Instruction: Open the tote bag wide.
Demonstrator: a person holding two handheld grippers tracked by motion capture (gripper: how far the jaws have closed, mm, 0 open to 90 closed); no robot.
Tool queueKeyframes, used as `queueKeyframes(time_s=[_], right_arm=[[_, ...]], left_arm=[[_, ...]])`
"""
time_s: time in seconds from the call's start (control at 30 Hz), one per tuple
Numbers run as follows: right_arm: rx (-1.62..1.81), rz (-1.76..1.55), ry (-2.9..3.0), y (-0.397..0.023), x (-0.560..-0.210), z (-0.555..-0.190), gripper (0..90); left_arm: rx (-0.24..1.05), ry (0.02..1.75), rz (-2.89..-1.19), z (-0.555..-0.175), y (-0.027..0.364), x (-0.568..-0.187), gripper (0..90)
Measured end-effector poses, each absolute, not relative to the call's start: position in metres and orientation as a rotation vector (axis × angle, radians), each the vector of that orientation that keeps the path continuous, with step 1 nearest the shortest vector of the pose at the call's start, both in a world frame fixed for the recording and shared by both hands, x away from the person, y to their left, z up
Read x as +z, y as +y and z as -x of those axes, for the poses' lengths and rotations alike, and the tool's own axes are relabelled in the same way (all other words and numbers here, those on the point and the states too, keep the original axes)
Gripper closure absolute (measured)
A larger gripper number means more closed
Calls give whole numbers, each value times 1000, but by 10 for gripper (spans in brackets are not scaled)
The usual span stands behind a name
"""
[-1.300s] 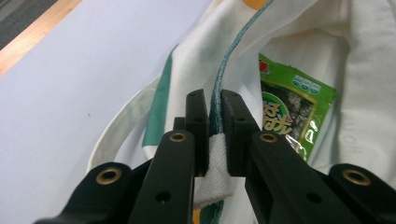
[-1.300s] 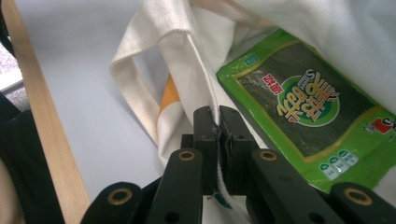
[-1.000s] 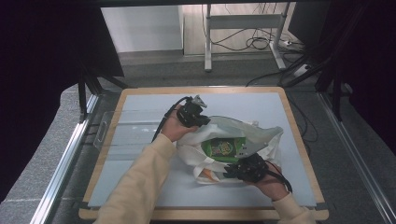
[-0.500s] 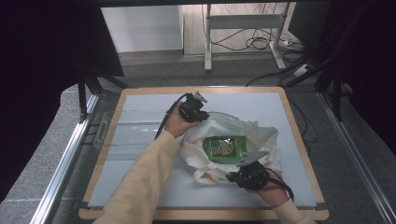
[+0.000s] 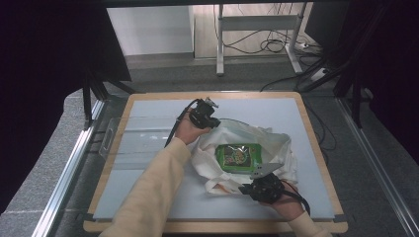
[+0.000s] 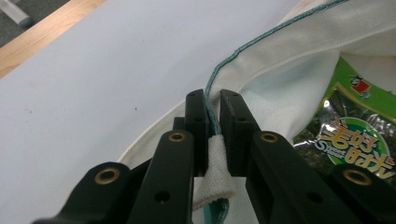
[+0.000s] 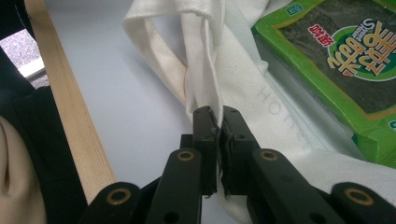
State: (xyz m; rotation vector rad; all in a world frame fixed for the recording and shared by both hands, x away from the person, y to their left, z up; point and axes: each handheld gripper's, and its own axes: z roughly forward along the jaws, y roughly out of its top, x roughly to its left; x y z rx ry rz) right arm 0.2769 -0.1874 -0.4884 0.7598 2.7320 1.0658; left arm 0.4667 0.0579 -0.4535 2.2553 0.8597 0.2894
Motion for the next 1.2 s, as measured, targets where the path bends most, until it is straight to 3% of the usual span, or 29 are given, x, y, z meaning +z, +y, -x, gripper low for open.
queueKeyframes(time_s=[0.17,0.27,0.37,0.4,0.5,0.6,0.83,1.2], right_arm=[[1063,-747,2729,-187,-487,-277,837],[1082,-749,2719,-187,-485,-277,790],[1109,-740,2710,-186,-482,-277,721],[1115,-738,2703,-186,-479,-276,675],[1137,-734,2689,-186,-476,-275,629],[1177,-740,2639,-187,-469,-274,511],[1243,-788,2573,-192,-457,-275,431],[1266,-843,2511,-200,-450,-278,395]], left_arm=[[293,815,-2248,-457,62,-448,816],[292,789,-2247,-449,63,-443,773],[296,766,-2240,-438,65,-437,619],[313,746,-2228,-430,67,-430,501],[319,720,-2218,-421,71,-422,461],[347,686,-2219,-407,77,-412,394],[296,652,-2175,-377,90,-408,324],[248,623,-2146,-341,103,-424,328]])
